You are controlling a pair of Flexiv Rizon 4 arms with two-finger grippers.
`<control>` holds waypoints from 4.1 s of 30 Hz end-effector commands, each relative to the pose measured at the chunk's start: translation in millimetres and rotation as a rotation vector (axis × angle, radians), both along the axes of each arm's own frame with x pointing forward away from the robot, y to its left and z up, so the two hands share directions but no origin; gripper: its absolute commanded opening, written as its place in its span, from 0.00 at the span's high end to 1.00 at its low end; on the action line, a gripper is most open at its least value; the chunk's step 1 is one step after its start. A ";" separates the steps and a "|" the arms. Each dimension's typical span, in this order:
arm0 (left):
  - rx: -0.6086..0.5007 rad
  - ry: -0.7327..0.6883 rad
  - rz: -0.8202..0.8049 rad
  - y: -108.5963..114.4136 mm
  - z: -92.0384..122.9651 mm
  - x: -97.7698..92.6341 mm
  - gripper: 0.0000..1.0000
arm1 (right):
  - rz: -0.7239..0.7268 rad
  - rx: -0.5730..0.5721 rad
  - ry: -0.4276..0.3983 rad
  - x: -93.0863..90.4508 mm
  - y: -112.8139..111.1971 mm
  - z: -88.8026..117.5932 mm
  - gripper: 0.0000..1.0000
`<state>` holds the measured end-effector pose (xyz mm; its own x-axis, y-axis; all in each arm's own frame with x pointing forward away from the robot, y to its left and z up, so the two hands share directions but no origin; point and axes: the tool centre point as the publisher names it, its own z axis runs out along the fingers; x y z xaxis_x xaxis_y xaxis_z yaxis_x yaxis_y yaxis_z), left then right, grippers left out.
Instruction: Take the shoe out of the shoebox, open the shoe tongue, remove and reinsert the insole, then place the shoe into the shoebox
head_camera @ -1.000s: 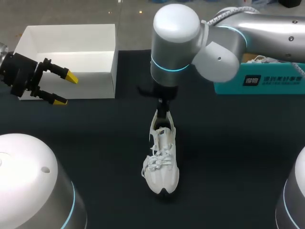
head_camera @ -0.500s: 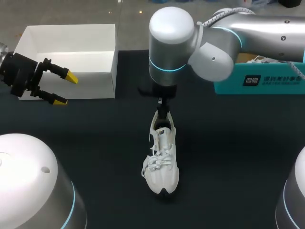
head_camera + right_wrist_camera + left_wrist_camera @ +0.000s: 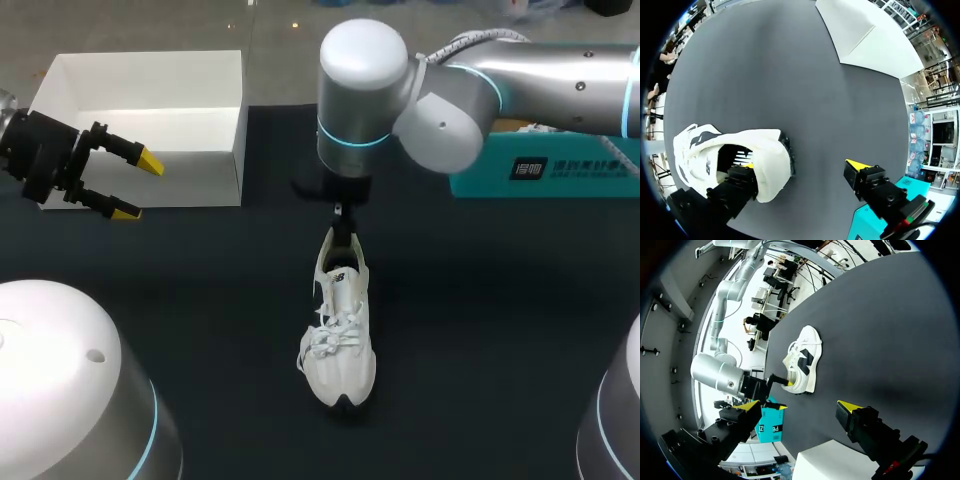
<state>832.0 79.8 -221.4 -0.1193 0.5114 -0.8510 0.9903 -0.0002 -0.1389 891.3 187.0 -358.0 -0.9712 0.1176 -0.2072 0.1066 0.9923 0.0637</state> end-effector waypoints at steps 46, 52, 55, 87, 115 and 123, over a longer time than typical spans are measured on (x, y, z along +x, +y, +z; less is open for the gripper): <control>0.005 -0.001 0.001 -0.1 0.5 -0.9 0.00 | 0.299 -0.046 -0.099 -35.6 -16.4 238.4 1.00; 0.005 -0.001 0.001 -0.1 0.5 -0.9 0.00 | 0.290 -0.039 -0.128 -38.3 -16.1 262.5 1.00; 0.005 -0.001 0.001 -0.1 0.5 -0.9 0.00 | 0.268 -0.010 -0.138 -39.2 -16.4 264.1 1.00; 0.005 -0.001 0.001 -0.1 0.5 -0.9 0.00 | 0.117 -0.120 -0.295 39.4 -78.8 268.8 1.00; 0.005 -0.001 0.001 -0.1 0.5 -0.9 0.00 | 0.022 -0.063 -0.222 138.7 -218.8 272.1 1.00; 0.005 -0.001 0.001 -0.1 0.5 -0.9 0.00 | 0.022 -0.063 -0.222 138.7 -218.8 272.1 1.00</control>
